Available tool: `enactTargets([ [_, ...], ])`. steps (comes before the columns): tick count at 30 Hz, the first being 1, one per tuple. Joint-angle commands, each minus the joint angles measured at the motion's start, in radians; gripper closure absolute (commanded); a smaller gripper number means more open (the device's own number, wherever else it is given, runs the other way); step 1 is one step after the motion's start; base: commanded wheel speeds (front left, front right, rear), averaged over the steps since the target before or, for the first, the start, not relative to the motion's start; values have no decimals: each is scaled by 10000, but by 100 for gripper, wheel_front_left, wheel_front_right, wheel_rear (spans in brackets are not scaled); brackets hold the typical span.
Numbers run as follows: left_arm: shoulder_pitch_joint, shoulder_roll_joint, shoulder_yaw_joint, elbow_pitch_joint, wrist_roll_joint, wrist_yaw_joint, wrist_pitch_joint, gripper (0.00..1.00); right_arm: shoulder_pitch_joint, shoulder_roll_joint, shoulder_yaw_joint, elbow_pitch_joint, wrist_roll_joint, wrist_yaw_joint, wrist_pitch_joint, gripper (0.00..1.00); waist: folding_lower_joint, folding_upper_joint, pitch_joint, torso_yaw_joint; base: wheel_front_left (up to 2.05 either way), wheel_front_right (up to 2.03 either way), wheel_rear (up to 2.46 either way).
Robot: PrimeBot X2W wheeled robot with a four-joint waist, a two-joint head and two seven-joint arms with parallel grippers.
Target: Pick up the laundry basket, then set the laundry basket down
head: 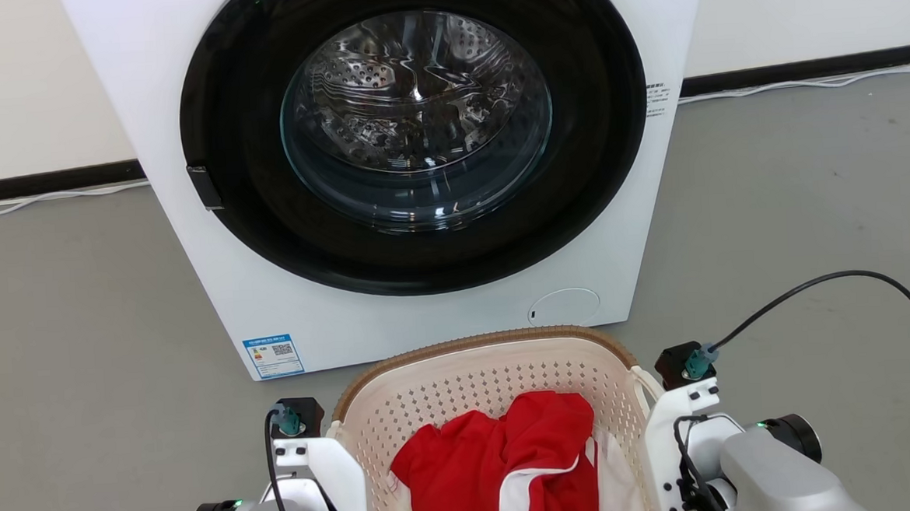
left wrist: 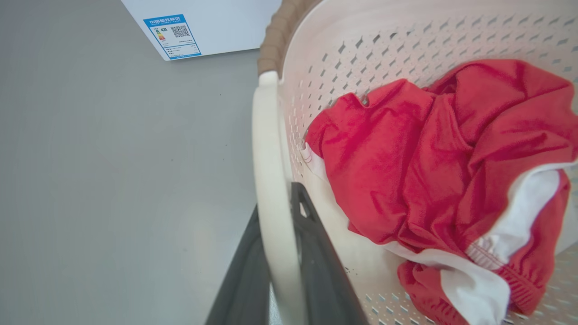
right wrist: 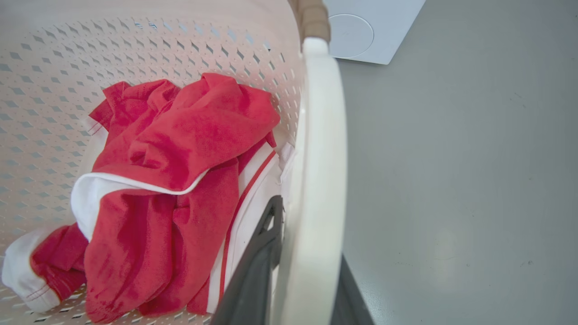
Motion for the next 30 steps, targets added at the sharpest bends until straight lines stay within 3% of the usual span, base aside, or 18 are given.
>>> enactTargets([
  [1, -315, 284, 155, -94, 9, 16, -130, 100, -219, 181, 208, -261, 23, 175, -128, 100, 1, -1, 0, -1, 0, 0, 0],
  [30, -437, 225, -13, -89, -99, 12, -22, 100, -362, 181, 775, -239, 523, 175, -224, 100, 1, -1, 54, -39, 0, 0, 0],
])
